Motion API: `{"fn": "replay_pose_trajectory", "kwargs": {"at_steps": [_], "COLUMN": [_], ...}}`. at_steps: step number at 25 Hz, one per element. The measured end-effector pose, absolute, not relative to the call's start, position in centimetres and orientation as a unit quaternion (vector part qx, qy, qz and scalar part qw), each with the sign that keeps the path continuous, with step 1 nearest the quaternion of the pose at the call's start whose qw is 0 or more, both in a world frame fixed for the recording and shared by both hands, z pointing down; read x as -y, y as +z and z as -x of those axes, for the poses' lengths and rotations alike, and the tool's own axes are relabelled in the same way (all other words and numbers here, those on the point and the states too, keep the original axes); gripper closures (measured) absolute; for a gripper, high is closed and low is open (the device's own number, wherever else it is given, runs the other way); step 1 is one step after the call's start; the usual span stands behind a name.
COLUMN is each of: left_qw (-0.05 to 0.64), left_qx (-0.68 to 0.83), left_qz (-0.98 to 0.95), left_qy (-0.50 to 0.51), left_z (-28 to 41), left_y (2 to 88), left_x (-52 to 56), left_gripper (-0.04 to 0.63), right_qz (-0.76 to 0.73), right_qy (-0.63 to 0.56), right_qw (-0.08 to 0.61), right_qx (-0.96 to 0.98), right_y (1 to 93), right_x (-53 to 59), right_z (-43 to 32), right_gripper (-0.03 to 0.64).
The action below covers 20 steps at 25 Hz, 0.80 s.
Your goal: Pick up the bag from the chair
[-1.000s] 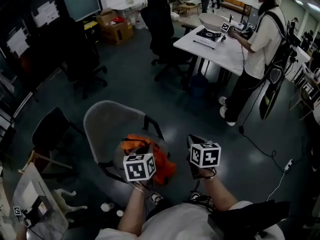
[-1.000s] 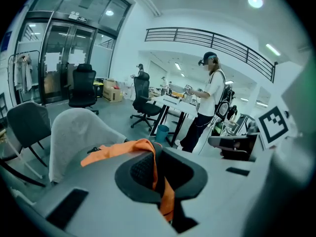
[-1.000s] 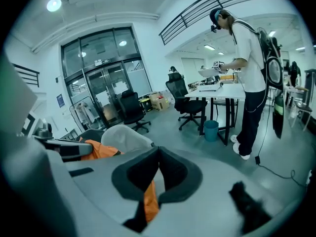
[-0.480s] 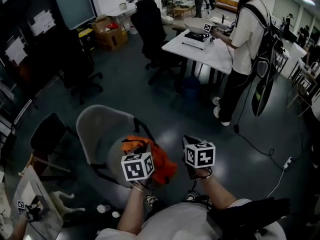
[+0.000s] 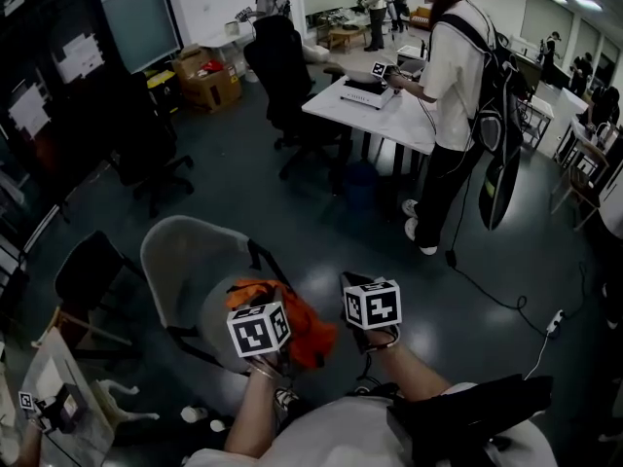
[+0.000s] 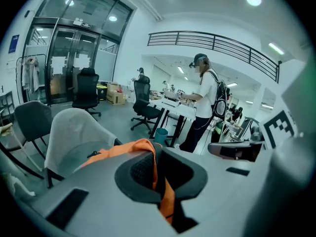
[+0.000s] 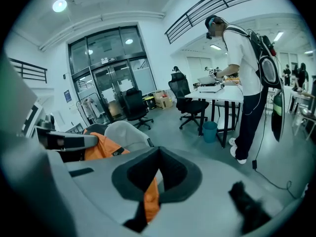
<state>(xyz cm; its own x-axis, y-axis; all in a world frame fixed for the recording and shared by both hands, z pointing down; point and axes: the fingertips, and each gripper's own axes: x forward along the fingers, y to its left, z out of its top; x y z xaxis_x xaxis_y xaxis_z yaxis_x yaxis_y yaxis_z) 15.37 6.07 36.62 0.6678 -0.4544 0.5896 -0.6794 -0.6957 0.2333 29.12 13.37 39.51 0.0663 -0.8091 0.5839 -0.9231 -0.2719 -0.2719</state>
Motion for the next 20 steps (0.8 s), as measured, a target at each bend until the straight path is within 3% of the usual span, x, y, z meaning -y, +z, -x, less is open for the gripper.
{"fn": "replay_pose_trajectory", "kwargs": {"at_steps": [20], "left_qw": [0.220], "left_qx": [0.325], "left_qz": [-0.882], "left_qy": [0.262], "left_z": [-14.2], "left_y": [36.9], "left_x": [-5.5], "left_gripper": [0.568], "right_qz": [-0.719], "right_qy": [0.331], "right_qw": [0.090], "right_qx": [0.605], "right_y": [39.8], "right_x": [-12.2], "right_z": [-27.6], "right_gripper": [0.586]}}
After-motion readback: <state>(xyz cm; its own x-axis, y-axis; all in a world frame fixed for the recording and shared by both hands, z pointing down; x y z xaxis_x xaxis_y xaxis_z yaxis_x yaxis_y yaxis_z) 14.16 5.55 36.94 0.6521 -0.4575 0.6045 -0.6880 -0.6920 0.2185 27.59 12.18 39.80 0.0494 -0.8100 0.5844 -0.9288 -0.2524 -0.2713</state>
